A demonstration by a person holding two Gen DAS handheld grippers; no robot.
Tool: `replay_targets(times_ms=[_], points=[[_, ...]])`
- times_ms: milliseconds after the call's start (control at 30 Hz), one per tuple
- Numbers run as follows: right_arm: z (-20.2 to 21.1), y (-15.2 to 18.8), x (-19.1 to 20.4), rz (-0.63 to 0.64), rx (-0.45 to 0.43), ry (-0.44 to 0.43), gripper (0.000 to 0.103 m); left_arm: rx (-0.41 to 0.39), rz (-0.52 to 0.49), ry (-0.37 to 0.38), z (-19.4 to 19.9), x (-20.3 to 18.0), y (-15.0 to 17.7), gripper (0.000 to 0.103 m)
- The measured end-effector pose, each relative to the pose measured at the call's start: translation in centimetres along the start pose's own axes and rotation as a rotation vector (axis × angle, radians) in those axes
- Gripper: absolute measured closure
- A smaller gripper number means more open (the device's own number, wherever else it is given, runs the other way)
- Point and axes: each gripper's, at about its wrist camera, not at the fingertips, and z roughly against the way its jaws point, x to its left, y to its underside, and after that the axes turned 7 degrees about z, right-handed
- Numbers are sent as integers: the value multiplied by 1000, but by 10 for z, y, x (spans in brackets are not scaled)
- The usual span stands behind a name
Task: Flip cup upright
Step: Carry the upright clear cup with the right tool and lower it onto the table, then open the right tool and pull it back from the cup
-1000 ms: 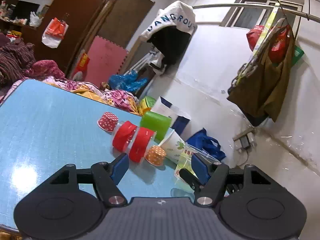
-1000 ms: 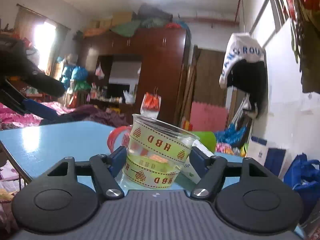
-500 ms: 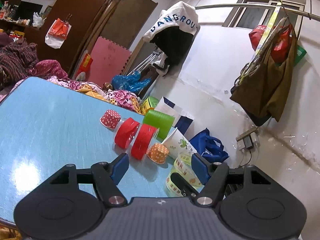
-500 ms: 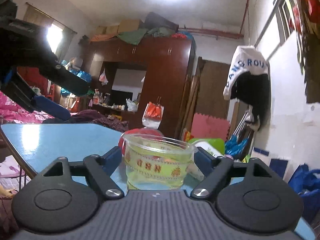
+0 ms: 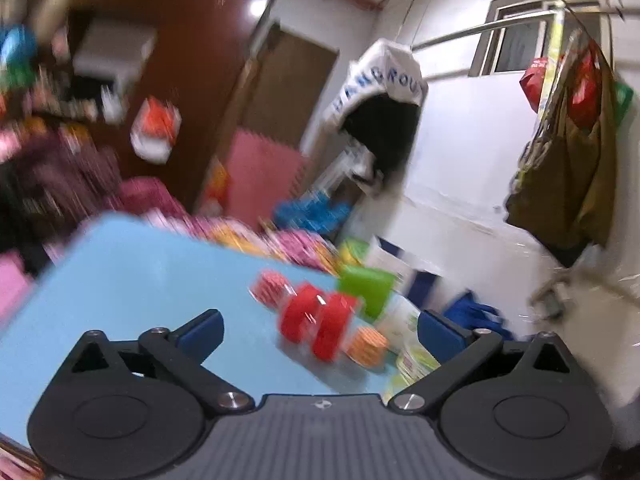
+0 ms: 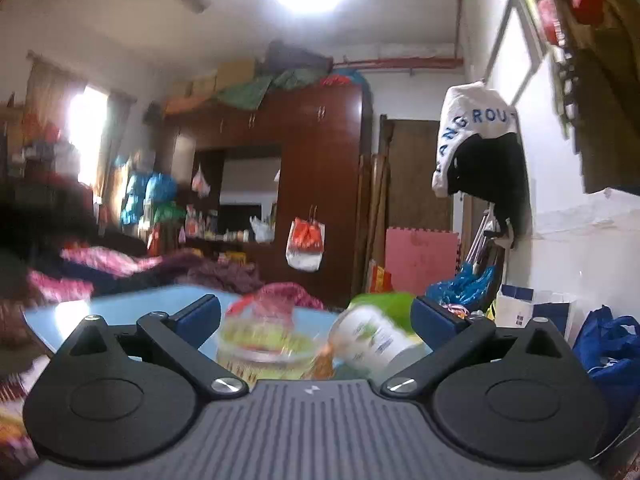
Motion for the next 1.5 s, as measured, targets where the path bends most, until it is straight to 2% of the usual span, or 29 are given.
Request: replay_targets(times_ms=[133,233,333,433,500,600,733,833,1000,1500], points=[[12,-26,-22,-99,53,-23,1,-75,-112,-88,17,-27,-1,0],[12,-37,-31,-163,147,-65,1,-79,-198,-72,30,-49,1,0],[20,-40,-33,-199,201,-66,1,-84,-278,-119,43,-73,7,0],[28,-40,-26,-138,198,-43,1,-68,-265,-148,48,-83,10,0],[23,-37,-25,-110,252,-44,1,-55,-236,-151,46,-81,11,0],[7,-28,-26,-113,310,-84,1,-2,-230,-195,31,-80,14,0],[-10,-13,-31,-133,353,-41,1,69,-236,-202,16,-82,26,0],[-11,-5,-36,-170,370,-42,1,112,-259,-205,12,-86,35,0],[3,-6,-41,-164,366,-19,1,111,-292,-227,12,-95,42,0],[6,-9,-41,-154,382,-34,1,109,-286,-247,9,-95,36,0]])
